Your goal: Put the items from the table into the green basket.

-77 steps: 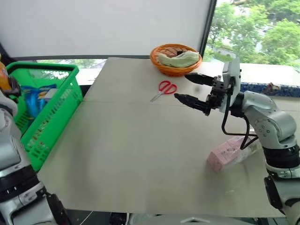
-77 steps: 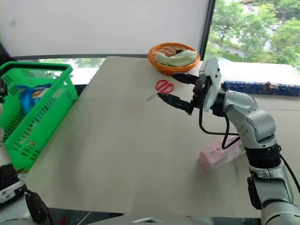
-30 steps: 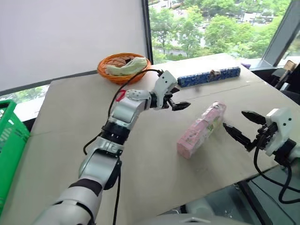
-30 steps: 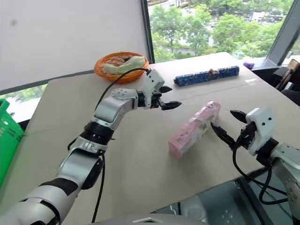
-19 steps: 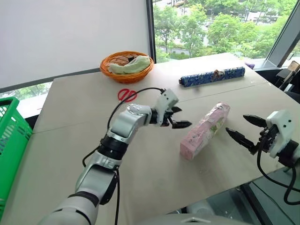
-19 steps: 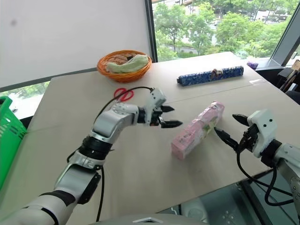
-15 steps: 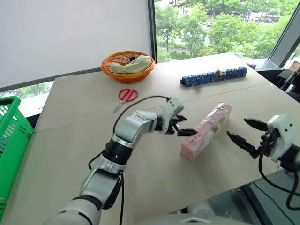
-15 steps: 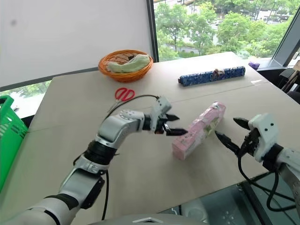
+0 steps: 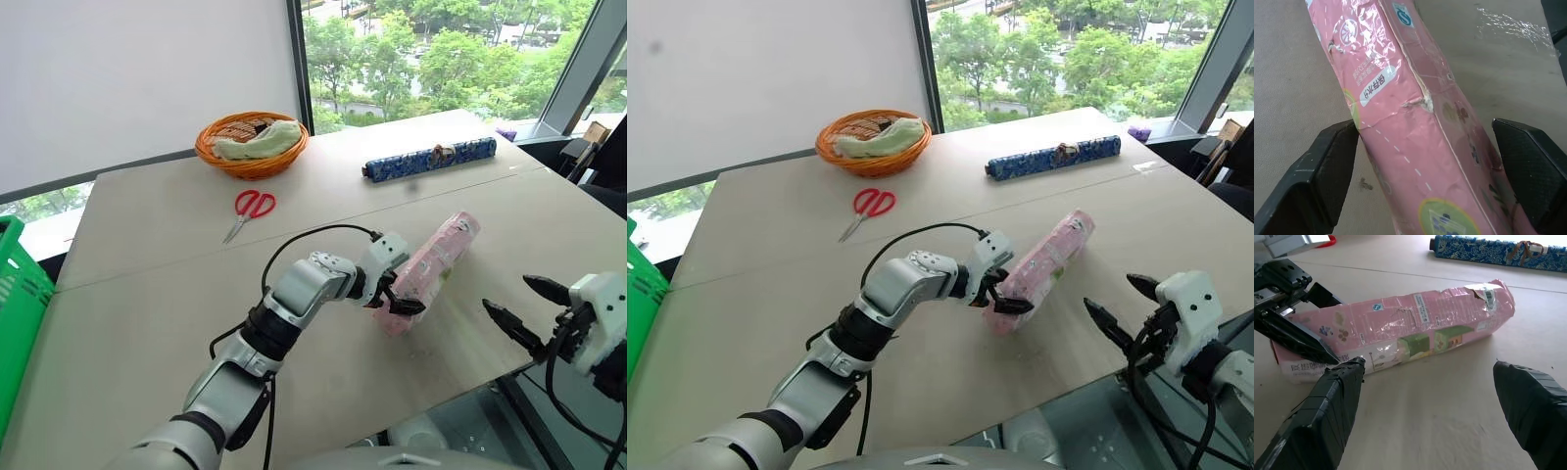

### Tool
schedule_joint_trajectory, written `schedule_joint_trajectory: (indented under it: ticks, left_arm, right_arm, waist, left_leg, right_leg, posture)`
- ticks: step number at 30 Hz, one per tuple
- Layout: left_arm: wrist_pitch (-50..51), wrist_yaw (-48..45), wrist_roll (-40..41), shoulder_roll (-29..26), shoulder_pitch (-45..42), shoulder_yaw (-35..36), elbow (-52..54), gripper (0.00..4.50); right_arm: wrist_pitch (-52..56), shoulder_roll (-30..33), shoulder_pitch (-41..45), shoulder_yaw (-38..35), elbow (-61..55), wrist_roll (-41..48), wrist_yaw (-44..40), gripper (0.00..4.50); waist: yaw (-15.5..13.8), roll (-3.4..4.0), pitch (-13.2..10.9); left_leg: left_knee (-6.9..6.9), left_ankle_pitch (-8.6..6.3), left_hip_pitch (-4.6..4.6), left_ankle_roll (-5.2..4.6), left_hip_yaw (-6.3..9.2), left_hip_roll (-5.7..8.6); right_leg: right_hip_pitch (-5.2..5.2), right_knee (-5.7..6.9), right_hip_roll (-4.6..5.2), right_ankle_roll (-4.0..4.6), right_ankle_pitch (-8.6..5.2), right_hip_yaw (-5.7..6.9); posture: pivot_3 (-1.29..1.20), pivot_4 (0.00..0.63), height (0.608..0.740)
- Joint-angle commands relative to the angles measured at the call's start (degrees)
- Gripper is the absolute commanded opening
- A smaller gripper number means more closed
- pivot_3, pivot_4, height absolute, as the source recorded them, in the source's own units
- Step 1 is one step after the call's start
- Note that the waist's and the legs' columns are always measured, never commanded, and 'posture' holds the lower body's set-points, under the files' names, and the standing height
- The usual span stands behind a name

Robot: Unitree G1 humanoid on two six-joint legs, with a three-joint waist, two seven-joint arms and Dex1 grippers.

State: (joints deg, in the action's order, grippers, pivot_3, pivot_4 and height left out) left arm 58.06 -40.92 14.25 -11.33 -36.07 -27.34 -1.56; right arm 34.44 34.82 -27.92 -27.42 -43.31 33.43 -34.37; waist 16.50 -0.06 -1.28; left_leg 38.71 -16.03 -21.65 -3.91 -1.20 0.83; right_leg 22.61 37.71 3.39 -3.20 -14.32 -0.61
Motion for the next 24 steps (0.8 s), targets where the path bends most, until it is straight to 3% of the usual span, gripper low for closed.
schedule_joint_trajectory:
  ticks: [1,3,7,12,19,24]
  left_arm:
    - [-0.3,-0.2,-0.1,-0.2,0.4,-0.2,-0.1,4.21]
    - [-0.9,0.0,-0.3,-0.3,0.3,0.2,-0.8,3.69]
    - [-1.4,0.2,-0.4,-0.3,0.4,0.4,-1.0,2.02]
    - [-2.2,1.0,-0.9,-0.6,0.6,1.3,-0.7,0.32]
    - [-6.8,7.9,-2.5,-1.8,-2.3,10.5,-4.2,0.32]
    - [-8.8,10.7,-3.8,-7.4,-4.6,17.1,-5.5,0.32]
  right_arm:
    - [-1.6,0.0,-1.3,-1.7,-2.4,-0.1,-0.1,4.5]
    - [-1.5,0.0,-1.9,-2.0,-2.4,-0.1,-0.1,4.5]
    - [-1.7,0.3,-2.3,-2.2,-2.2,-0.3,-0.2,4.5]
    - [-1.9,0.7,-1.5,-2.1,-1.7,-0.1,-0.5,4.5]
    - [-1.8,1.8,4.2,-2.1,0.3,2.8,-1.6,4.5]
    - [-1.4,2.8,13.3,0.5,3.4,7.1,-3.4,4.5]
  waist:
    - [0.3,0.0,0.0]
    - [0.9,-0.01,0.0]
    - [1.8,-0.03,0.0]
    - [1.8,-0.04,0.0]
    - [1.9,-0.22,-0.2]
    - [1.6,-0.33,-0.4]
  left_leg:
    - [0.0,0.0,0.0,0.0,0.0,0.0]
    - [0.0,0.0,0.0,0.0,-0.01,0.0]
    - [0.0,0.0,0.01,0.0,-0.01,0.0]
    - [0.0,0.0,0.01,0.0,-0.01,0.01]
    - [0.01,0.0,0.03,-0.01,-0.03,0.02]
    - [0.0,0.01,0.07,-0.01,0.06,-0.01]
  right_leg:
    - [0.0,0.0,0.0,-0.01,0.0,0.0]
    - [-0.01,-0.03,0.01,-0.01,0.0,0.0]
    - [-0.03,-0.08,0.03,-0.02,0.0,0.0]
    - [-0.04,-0.11,0.04,-0.06,0.01,0.0]
    - [-0.03,-0.1,0.05,-0.11,0.04,-0.06]
    - [0.04,0.0,-0.22,-0.11,0.07,-0.24]
  posture:
    - [-0.48,0.0,0.738]
    - [-0.48,0.0,0.738]
    - [-0.48,0.0,0.738]
    - [-0.46,0.0,0.738]
    - [-0.39,0.0,0.738]
    - [-0.32,0.0,0.738]
